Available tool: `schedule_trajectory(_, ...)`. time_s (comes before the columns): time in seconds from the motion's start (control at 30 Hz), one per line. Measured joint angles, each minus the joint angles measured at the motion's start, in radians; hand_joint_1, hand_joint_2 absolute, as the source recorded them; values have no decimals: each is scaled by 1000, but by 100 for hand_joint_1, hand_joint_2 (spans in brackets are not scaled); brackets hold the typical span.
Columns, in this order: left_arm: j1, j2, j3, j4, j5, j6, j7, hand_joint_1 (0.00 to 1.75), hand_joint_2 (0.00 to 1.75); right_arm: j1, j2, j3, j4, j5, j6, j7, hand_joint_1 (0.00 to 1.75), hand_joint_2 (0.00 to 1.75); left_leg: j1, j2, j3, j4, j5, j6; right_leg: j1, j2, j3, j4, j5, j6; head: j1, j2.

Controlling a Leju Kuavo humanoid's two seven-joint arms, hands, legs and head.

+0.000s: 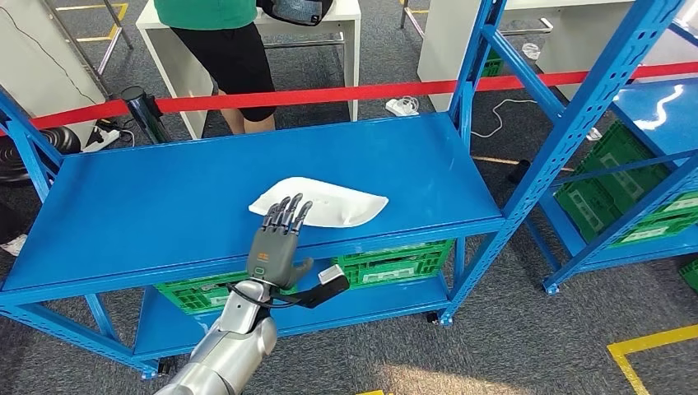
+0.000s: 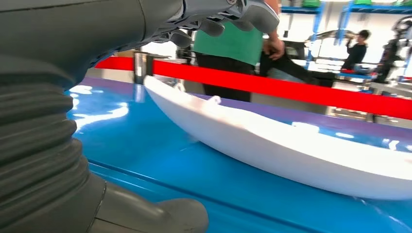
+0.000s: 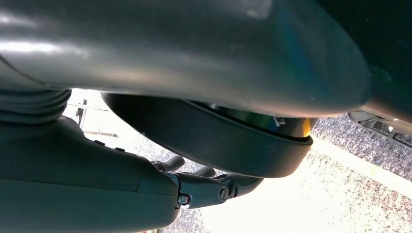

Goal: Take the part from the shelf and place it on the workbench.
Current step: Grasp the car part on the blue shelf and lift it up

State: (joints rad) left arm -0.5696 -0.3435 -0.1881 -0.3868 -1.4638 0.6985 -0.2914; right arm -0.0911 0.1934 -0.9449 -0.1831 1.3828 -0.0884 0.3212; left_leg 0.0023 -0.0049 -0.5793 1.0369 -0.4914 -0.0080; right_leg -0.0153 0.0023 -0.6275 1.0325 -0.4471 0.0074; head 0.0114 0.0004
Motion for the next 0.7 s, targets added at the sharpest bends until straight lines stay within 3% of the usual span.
schedule_trajectory(0.17,-1,-14,-15,16,43,0,-46,0,175,0,0,0,0,3,3,0,0,0,0,0,0,0,0,0,0,0,0,0,0,0,0,0)
schedule_trajectory(0.43,-10,-15,-111,37,160,0,-53,0,175,0,0,2,0,0,3,0,0,0,0,0,0,0,0,0,0,0,0,0,0,0,0,0)
schedule_trajectory(0.5,-11,-15,-136,39,175,0,-46,26,175,0,0,2,0,-1,3,0,0,0,0,0,0,0,0,0,0,0,0,0,0,0,0,0)
schedule_trajectory(0.57,-12,-15,-158,43,182,0,-28,102,175,0,0,2,0,-2,3,0,0,0,0,0,0,0,0,0,0,0,0,0,0,0,0,0)
schedule_trajectory(0.63,-15,-15,-179,49,190,0,-7,149,175,0,0,2,0,-4,3,0,0,0,0,0,0,0,0,0,0,0,0,0,0,0,0,0)
schedule_trajectory(0.7,-18,-15,-194,57,197,0,13,95,175,0,0,2,0,-4,3,0,0,0,0,0,0,0,0,0,0,0,0,0,0,0,0,0)
